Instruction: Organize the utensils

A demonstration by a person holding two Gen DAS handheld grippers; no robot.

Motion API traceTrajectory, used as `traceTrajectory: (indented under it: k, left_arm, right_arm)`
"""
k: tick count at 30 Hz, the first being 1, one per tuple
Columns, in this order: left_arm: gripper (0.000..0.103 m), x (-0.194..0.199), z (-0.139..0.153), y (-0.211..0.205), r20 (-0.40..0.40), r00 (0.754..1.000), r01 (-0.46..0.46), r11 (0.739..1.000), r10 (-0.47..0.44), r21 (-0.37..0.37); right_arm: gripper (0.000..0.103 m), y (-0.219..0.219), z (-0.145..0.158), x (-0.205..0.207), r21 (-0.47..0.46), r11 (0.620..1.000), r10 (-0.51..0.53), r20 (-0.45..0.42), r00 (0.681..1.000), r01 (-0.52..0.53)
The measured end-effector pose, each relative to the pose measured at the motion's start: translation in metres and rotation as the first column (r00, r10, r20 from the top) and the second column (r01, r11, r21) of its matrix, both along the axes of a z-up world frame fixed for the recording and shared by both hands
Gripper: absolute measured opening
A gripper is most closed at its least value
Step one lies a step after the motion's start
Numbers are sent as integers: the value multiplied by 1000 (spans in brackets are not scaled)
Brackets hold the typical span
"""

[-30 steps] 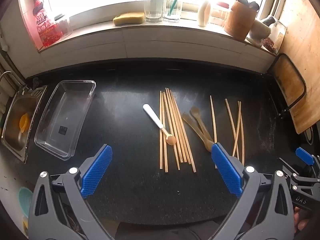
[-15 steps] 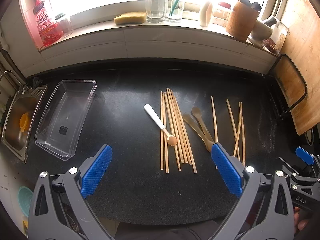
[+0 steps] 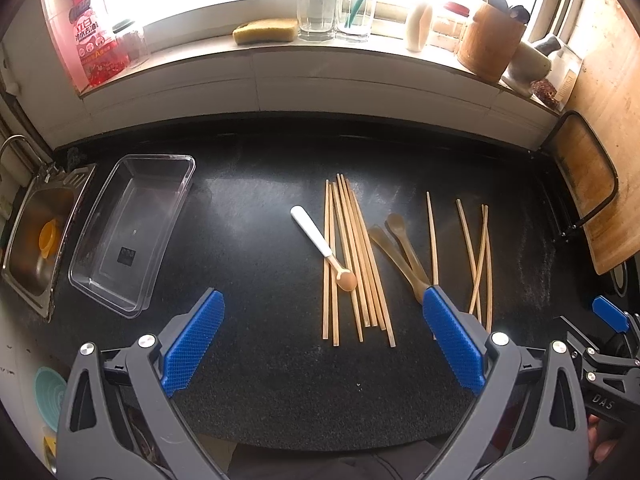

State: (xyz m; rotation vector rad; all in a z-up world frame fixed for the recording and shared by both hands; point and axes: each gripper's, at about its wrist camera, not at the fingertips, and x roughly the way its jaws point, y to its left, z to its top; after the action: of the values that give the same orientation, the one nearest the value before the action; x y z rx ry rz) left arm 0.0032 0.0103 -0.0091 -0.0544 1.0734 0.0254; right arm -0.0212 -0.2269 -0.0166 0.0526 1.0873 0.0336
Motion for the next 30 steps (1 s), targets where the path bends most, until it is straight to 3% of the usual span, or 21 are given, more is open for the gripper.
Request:
traceTrajectory:
  k: [30]
  left_arm:
    - [97, 11, -6, -2, -20, 1000, 2, 1000, -2, -5]
  right_arm:
    - [97, -4, -5, 6, 5, 1000, -7, -8, 1000, 7]
